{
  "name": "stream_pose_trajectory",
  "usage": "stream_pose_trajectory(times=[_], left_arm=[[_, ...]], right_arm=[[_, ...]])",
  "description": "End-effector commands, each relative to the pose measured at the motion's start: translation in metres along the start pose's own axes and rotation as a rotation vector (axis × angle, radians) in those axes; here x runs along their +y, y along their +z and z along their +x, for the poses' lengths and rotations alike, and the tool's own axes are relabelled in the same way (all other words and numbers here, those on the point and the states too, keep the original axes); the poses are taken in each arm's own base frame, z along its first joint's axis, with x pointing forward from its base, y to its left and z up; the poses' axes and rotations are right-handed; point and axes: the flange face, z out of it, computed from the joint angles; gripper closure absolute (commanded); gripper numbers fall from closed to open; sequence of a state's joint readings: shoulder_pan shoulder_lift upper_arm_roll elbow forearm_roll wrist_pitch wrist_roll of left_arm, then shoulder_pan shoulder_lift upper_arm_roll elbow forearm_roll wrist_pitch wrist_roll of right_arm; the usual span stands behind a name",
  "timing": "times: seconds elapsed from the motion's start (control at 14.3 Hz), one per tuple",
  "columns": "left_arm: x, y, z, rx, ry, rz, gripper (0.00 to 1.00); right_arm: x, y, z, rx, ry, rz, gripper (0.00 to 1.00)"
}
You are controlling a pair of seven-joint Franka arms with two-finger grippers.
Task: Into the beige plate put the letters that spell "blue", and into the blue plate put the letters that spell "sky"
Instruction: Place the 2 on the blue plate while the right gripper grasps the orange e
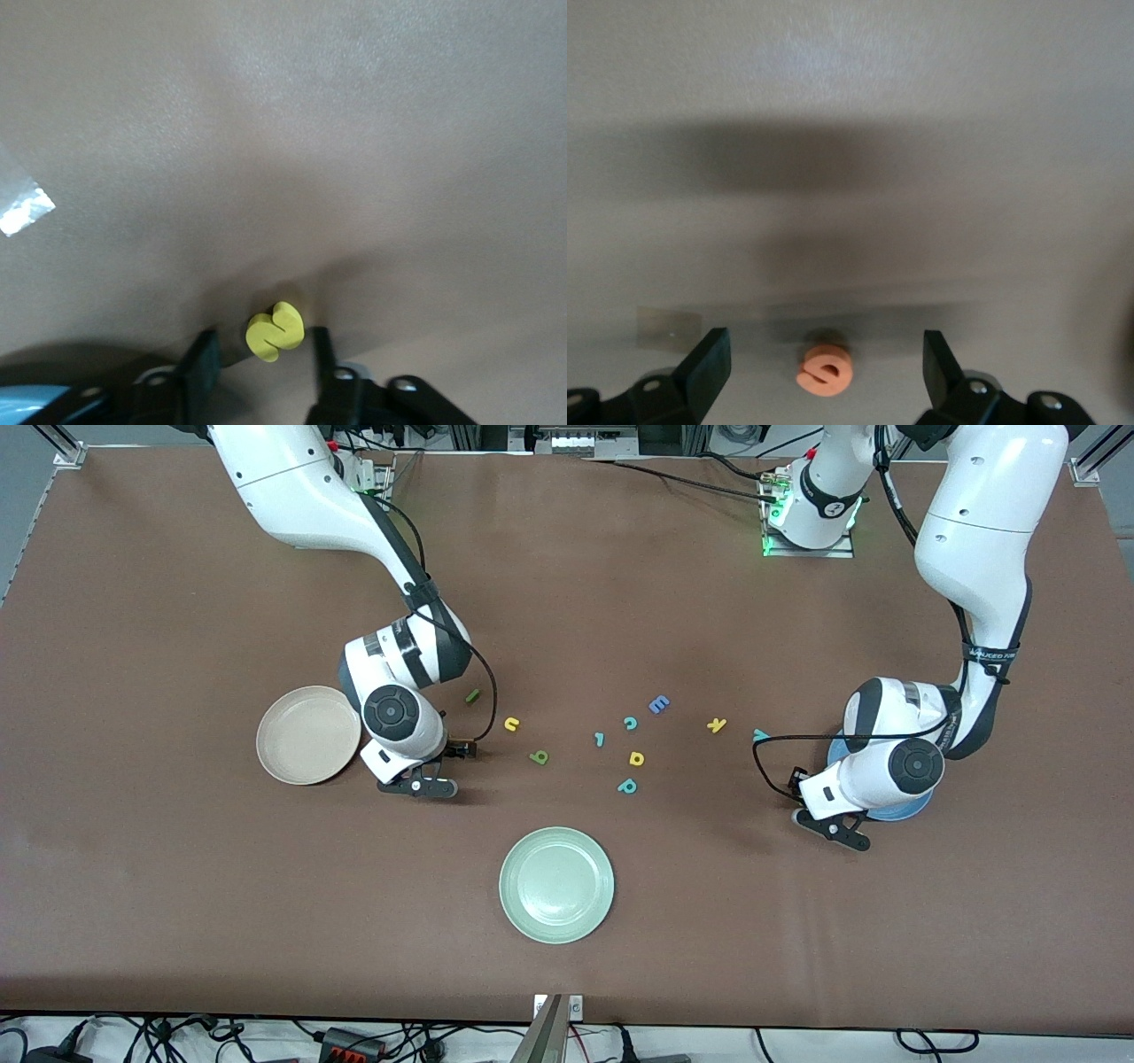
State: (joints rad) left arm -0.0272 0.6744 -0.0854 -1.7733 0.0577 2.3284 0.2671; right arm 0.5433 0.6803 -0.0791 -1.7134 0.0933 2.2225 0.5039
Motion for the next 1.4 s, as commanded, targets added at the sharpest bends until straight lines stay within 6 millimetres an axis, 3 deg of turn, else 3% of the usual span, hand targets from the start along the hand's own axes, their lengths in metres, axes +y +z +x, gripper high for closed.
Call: stream_pose_trajectory(times=[0.0,0.14,0.28,0.42,0.63,0.7,0.77,0.84,0.91,1.05,1.12,1.26,1.33], left_arm=[[0.002,0.001,0.001,0.004,0.039,0.014,0.75],[0.004,-0.001,0.002,0.007,0.042,0.016,0.86],[0.002,-0.002,0.002,0.01,0.038,0.015,0.91],[0.0,-0.017,0.006,0.026,0.034,0.023,0.92],[-0.01,-0.062,-0.003,-0.02,0.017,0.023,0.91],[-0.018,-0.071,-0.013,-0.065,-0.003,0.015,0.79],[-0.025,-0.066,-0.024,-0.129,-0.024,-0.001,0.71],[-0.049,-0.06,-0.037,-0.164,-0.047,0.005,0.77],[-0.06,-0.052,-0.046,-0.183,-0.066,-0.003,0.77],[-0.064,-0.041,-0.05,-0.198,-0.074,-0.011,0.77],[-0.066,-0.041,-0.051,-0.2,-0.077,-0.012,0.65],[-0.066,-0.045,-0.048,-0.197,-0.076,-0.011,0.0],[-0.058,-0.049,-0.047,-0.214,-0.073,-0.014,0.0]], right_arm=[[0.0,0.004,-0.005,-0.022,0.046,0.019,0.12],[-0.001,0.008,-0.01,-0.032,0.081,0.015,0.14],[0.003,0.009,-0.015,-0.051,0.092,0.007,0.16],[0.004,0.007,-0.019,-0.064,0.092,0.001,0.18],[0.009,0.003,-0.022,-0.085,0.121,0.033,0.23],[0.007,0.002,-0.023,-0.082,0.119,0.034,0.25],[0.008,0.003,-0.022,-0.08,0.123,0.037,0.27],[0.008,0.001,-0.021,-0.074,0.12,0.041,0.27],[0.009,0.002,-0.02,-0.072,0.12,0.042,0.28],[0.01,0.007,-0.018,-0.069,0.121,0.043,0.29],[0.01,0.008,-0.018,-0.068,0.122,0.042,0.3],[0.01,0.008,-0.017,-0.066,0.123,0.045,0.31],[0.011,0.01,-0.017,-0.069,0.124,0.043,0.32]])
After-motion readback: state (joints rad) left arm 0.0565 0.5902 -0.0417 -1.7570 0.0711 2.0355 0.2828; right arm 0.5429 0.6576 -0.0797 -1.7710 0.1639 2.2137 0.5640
